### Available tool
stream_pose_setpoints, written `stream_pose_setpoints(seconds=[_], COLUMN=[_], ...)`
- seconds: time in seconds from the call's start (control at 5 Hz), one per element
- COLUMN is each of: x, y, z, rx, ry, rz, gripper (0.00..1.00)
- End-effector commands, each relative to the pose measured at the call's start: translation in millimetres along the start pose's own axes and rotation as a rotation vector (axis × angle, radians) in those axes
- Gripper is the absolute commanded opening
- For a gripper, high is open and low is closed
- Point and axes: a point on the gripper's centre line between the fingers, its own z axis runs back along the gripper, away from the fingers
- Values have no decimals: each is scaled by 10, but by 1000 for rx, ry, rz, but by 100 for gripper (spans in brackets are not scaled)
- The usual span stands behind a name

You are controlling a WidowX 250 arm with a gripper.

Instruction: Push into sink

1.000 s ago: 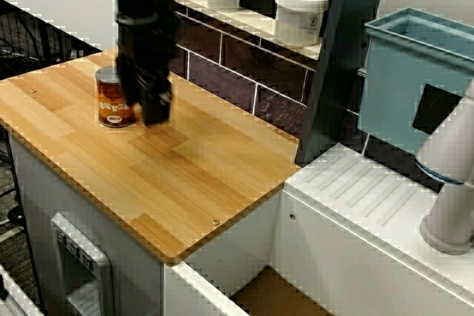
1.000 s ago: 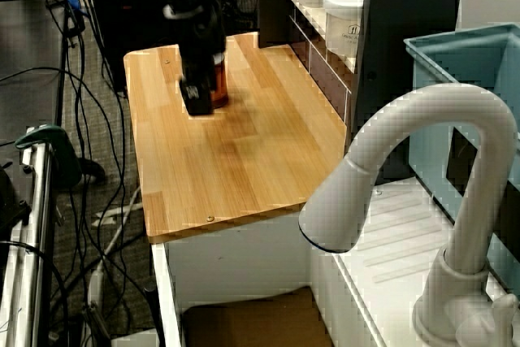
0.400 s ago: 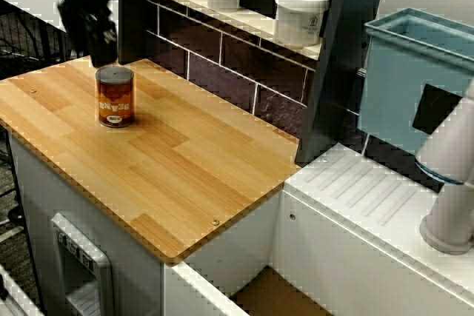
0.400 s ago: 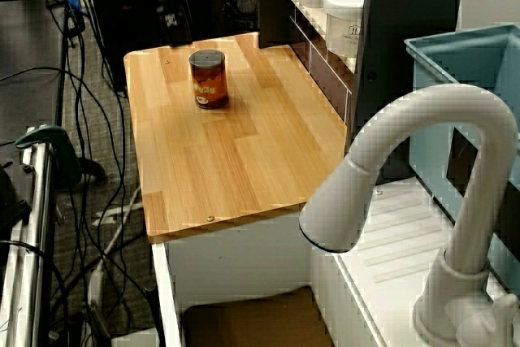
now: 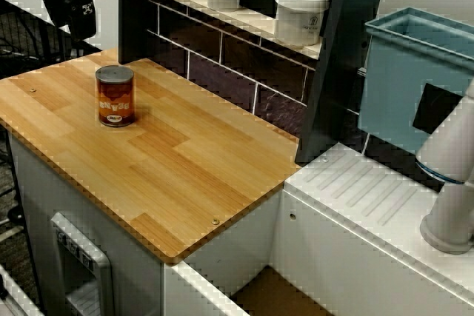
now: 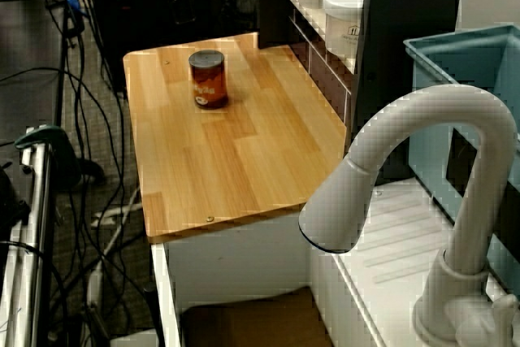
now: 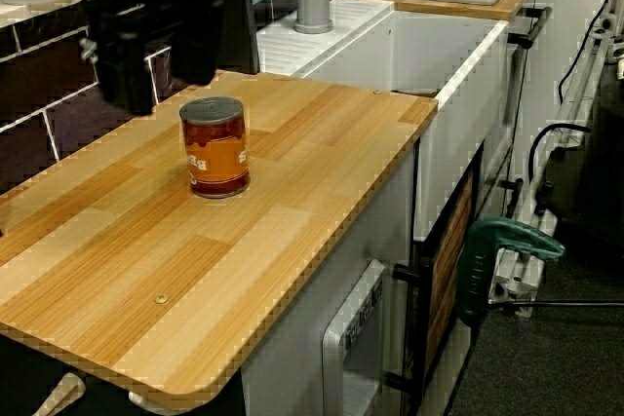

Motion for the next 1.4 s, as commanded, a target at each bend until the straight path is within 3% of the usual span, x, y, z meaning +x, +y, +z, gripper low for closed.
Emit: stream_pose_setpoints(seconds=[0.0,0.2,0.4,0.6,1.0,1.2], x=[11,38,91,98,201,192], y=[330,278,172,-84,-680,-983], z=[-217,-374,-511,-713,-586,-537], rx=[97,125,101,85,-37,-54], ry=[-39,-20,-5,27,46,44], rz=[-12,-42,-54,-61,-123,-144], gripper=[100,100,100,100,100,100])
